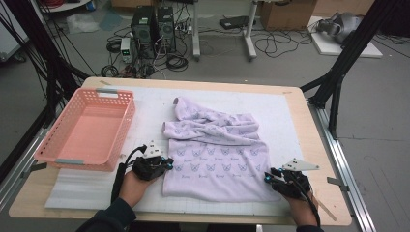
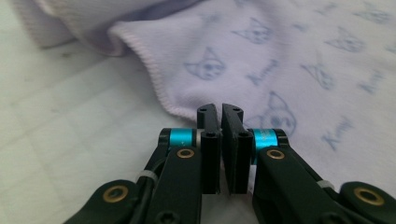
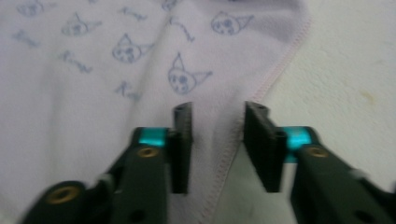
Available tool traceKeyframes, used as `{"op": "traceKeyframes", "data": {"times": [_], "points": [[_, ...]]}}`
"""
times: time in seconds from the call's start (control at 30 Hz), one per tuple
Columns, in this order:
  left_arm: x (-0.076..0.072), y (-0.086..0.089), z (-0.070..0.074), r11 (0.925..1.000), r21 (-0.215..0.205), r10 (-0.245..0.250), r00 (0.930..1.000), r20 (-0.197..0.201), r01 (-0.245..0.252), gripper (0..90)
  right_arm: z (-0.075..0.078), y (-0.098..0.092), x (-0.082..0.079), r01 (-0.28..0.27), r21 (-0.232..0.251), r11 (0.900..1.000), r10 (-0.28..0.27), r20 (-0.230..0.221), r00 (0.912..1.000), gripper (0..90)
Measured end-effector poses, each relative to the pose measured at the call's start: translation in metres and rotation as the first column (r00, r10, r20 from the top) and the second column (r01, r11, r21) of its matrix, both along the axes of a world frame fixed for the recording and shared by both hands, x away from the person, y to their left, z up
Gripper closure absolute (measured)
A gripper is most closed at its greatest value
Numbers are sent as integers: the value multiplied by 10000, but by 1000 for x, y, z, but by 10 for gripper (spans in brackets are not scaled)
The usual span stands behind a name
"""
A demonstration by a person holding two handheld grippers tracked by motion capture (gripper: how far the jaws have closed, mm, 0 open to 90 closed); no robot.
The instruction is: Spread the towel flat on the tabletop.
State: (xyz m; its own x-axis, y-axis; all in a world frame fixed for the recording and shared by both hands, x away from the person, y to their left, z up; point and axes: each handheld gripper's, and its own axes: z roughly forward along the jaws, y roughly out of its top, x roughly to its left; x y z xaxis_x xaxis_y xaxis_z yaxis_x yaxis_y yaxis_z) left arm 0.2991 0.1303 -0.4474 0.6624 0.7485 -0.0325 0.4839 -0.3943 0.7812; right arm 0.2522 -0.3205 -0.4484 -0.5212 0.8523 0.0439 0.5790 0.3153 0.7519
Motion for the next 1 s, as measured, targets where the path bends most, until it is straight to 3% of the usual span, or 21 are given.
{"op": "traceKeyframes", "data": {"times": [0.03,0.1,0.2,0.27,0.33,0.47,0.57,0.8,0.87,1.0], "points": [[4,2,0,9990,224,378,9990,226,-383,864,0,1,3,-179,181,9997,180,-92,9998,850],[14,8,-2,9940,51,1093,9935,310,-1095,866,1,6,8,-58,-208,9998,61,160,9999,865],[19,8,-3,9914,-68,1309,9907,382,-1307,864,0,11,16,569,-554,9968,-536,589,9968,857],[15,8,-1,9940,-262,1073,9935,376,-1064,811,-1,13,18,772,-466,9959,-747,539,9958,816],[10,12,1,9957,-450,831,9954,481,-809,657,1,14,16,779,-484,9958,-745,696,9948,742],[6,19,6,9878,-1450,602,9980,169,-571,497,10,9,5,633,-166,9979,-612,1074,9923,606],[0,21,7,9834,-1785,364,9993,120,-337,455,12,6,-4,623,-105,9980,-606,1226,9906,528],[-14,23,5,9772,-2120,86,9999,-103,-106,328,14,0,-22,579,196,9981,-602,1454,9875,471],[-18,24,4,9752,-2209,83,9998,-186,-122,319,14,-1,-26,610,108,9981,-620,1473,9871,464],[-24,28,7,9663,-2567,111,9997,-228,-166,316,12,-6,-34,754,404,9963,-801,1297,9883,422]]}}
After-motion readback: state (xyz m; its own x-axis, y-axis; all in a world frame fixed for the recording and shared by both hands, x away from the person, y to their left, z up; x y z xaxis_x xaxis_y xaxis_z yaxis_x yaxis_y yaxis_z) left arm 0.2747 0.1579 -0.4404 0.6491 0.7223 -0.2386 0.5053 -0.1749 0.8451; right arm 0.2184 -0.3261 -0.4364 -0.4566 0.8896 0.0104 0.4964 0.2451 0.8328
